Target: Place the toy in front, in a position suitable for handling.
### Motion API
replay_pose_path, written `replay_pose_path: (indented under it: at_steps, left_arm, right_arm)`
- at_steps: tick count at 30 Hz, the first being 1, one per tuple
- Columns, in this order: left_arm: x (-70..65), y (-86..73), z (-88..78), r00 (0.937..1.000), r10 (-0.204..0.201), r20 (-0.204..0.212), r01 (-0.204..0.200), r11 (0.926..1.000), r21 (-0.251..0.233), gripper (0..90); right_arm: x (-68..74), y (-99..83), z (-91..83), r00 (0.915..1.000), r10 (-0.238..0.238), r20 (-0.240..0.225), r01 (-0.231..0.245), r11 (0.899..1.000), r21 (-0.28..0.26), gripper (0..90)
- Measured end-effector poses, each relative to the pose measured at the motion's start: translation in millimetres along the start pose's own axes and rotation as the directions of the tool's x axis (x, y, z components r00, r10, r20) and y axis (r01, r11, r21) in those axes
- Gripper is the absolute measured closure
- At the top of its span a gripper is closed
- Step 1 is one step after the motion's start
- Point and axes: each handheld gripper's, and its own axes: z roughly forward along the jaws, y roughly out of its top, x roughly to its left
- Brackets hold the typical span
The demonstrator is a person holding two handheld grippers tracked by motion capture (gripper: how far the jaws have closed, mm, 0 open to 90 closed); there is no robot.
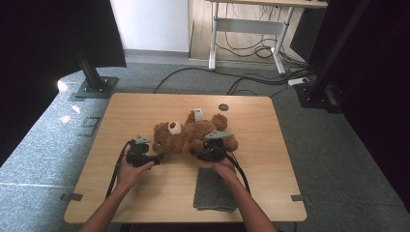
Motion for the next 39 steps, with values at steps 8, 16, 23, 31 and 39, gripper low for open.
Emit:
replay_pose_path:
  at_steps: [8, 16, 23, 31, 39]
  left_arm:
    - [-4.3, -8.5, -3.9, 0.9994, -0.004, 0.035, 0.004, 1.0000, 0.002, 26.1]
    - [-15.4, -18.0, -3.3, 0.9970, -0.008, 0.078, 0.007, 0.9999, 0.011, 26.0]
    - [-36.1, -19.5, 3.0, 0.9914, 0.013, 0.130, -0.018, 0.9991, 0.037, 25.9]
    - [-74.9, -17.3, 21.3, 0.9759, 0.066, 0.208, -0.083, 0.9938, 0.074, 25.8]
    - [-107.9, -9.7, 41.1, 0.9557, 0.092, 0.280, -0.120, 0.9893, 0.083, 23.4]
  right_arm:
    - [-3.4, -8.5, -17.7, 0.9956, -0.016, 0.093, 0.017, 1.000, -0.012, 40.7]
    - [-12.0, -26.4, -39.3, 0.9931, 0.015, 0.117, -0.009, 0.999, -0.049, 36.9]
    - [-23.8, -43.6, -60.9, 0.9888, 0.048, 0.141, -0.039, 0.997, -0.069, 36.0]
    - [-34.4, -55.9, -80.0, 0.9794, 0.064, 0.191, -0.051, 0.996, -0.075, 35.8]
    - [-44.4, -65.1, -89.1, 0.9671, 0.099, 0.234, -0.085, 0.994, -0.070, 35.9]
